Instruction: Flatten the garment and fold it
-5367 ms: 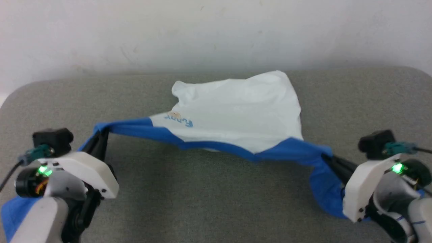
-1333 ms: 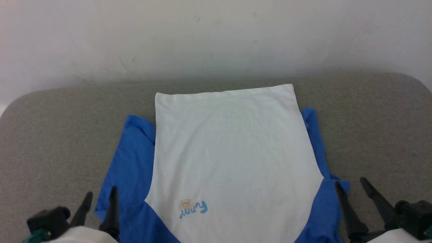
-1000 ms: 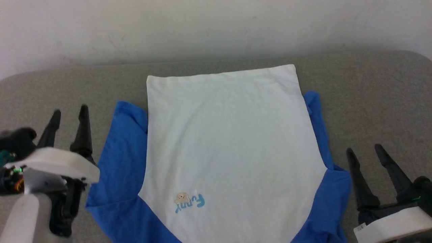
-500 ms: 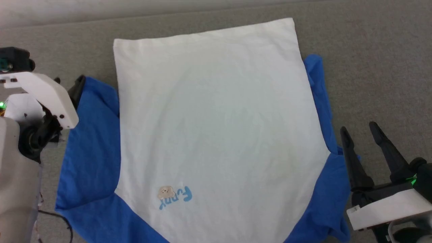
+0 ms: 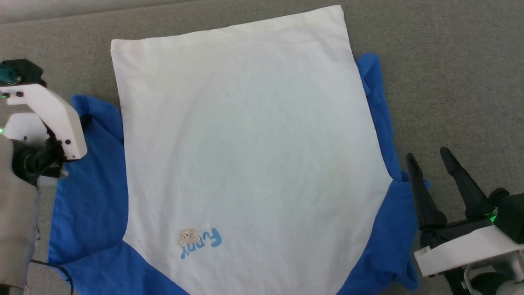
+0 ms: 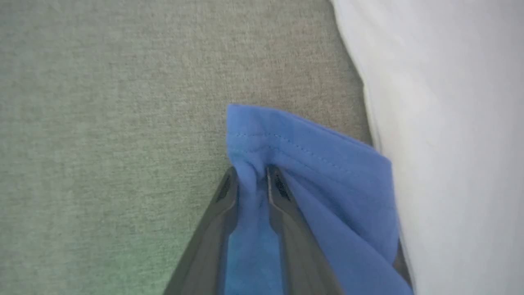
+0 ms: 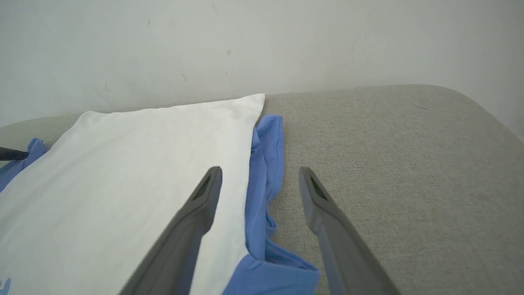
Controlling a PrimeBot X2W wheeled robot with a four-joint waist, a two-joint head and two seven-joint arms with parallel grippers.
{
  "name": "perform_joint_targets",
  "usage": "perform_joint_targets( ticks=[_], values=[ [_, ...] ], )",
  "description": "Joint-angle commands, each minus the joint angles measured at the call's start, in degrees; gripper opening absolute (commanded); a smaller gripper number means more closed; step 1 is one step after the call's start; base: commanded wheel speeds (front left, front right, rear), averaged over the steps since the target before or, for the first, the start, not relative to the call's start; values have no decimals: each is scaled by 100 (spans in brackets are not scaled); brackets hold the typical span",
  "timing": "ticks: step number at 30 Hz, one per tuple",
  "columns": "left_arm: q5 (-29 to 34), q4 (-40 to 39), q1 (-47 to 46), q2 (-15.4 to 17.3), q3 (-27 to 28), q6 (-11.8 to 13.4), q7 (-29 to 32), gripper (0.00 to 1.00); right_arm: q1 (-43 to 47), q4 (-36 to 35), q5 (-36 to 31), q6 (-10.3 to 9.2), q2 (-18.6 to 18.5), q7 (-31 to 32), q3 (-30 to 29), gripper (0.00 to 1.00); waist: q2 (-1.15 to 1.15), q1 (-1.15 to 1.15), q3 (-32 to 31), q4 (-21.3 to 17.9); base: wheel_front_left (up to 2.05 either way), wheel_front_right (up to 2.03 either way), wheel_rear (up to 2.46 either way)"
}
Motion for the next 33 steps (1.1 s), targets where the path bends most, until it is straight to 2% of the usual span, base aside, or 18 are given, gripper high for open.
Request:
perform_joint_targets(
  ticks=[1,4,7,13,17,21,27,29,33],
  values=[
    [12,358,291,-289,-272,8,288,0,-100,25,39,-5,23,-8,24,100,0,1,-3,-2,0,0,0],
    [18,551,294,-361,-401,-6,489,0,-106,39,41,-5,19,24,40,100,0,1,-58,-10,0,0,0],
    [49,657,271,-374,-393,35,315,0,-72,67,47,-5,14,47,10,100,0,1,-206,7,0,0,0],
    [239,554,173,-227,-148,316,-771,0,126,161,79,-5,26,92,-129,100,0,1,-733,96,0,0,0],
    [234,290,202,-141,5,435,-1100,0,276,202,94,-5,34,136,-242,100,0,1,-1051,180,0,0,0],
    [329,-386,347,-26,4,575,-1177,0,537,247,118,-5,47,206,-417,100,0,1,-1497,368,0,0,0],
    [535,-1949,774,-43,-419,648,-762,0,787,256,144,-5,63,279,-556,100,0,1,-1898,486,0,0,0],
    [598,-2418,957,-173,-664,677,-603,0,791,246,160,-5,66,293,-557,100,0,1,-1923,465,0,0,0],
    [651,-2967,1313,-655,-1248,702,-413,0,746,240,241,-5,69,305,-540,100,0,1,-1860,318,0,0,0]
  ],
)
